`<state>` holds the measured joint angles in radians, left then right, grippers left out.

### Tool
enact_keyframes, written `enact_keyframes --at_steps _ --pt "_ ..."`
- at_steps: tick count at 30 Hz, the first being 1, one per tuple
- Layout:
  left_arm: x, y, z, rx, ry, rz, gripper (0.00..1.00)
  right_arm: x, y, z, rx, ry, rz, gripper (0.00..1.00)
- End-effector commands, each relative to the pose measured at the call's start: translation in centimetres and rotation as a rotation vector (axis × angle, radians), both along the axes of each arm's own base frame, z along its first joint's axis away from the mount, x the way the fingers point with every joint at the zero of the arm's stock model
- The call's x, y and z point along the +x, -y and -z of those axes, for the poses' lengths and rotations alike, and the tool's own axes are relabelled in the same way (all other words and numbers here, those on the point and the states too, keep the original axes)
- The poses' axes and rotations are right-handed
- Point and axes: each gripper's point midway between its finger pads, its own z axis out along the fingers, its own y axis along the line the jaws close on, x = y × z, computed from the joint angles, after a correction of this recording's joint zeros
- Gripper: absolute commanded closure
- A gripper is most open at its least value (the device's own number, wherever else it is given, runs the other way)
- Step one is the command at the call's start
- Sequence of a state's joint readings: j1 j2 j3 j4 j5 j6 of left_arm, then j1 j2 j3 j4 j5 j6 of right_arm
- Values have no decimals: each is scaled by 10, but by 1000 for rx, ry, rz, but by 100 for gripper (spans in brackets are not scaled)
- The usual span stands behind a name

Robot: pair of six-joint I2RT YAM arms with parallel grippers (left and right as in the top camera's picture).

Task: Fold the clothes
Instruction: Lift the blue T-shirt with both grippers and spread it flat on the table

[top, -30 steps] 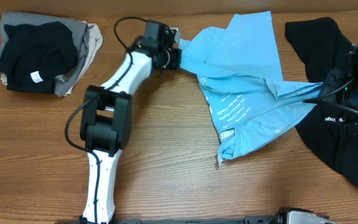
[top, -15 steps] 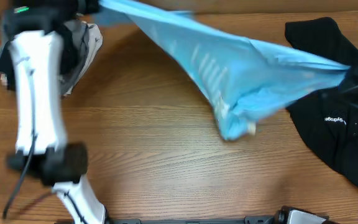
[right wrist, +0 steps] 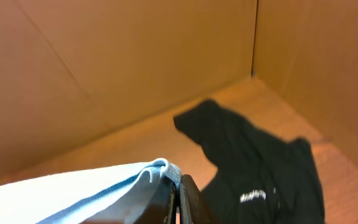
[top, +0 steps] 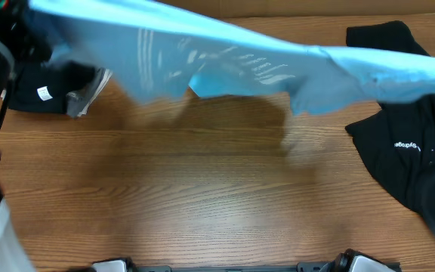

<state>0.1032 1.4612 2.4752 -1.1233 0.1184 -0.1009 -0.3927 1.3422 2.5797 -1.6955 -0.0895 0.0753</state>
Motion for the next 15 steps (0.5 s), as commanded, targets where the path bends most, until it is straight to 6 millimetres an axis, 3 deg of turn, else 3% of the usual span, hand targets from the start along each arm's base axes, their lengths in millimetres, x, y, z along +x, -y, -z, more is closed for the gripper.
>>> enact_keyframes --at_steps 1,5,10,13,15 --pt "-46 -19 -23 44 81 -125 96 -41 -11 -28 -73 123 29 96" --pt "-80 -18 -24 50 88 -144 96 -77 -25 -39 -107 202 34 96" --pt "-102 -26 -4 55 9 -203 96 -119 -33 -47 -155 285 88 96" --pt "-108 -34 13 61 -62 -254 96 -135 -25 -49 -179 299 162 96" --pt "-106 -42 21 68 -98 -297 96 -133 -24 -48 -177 294 154 96"
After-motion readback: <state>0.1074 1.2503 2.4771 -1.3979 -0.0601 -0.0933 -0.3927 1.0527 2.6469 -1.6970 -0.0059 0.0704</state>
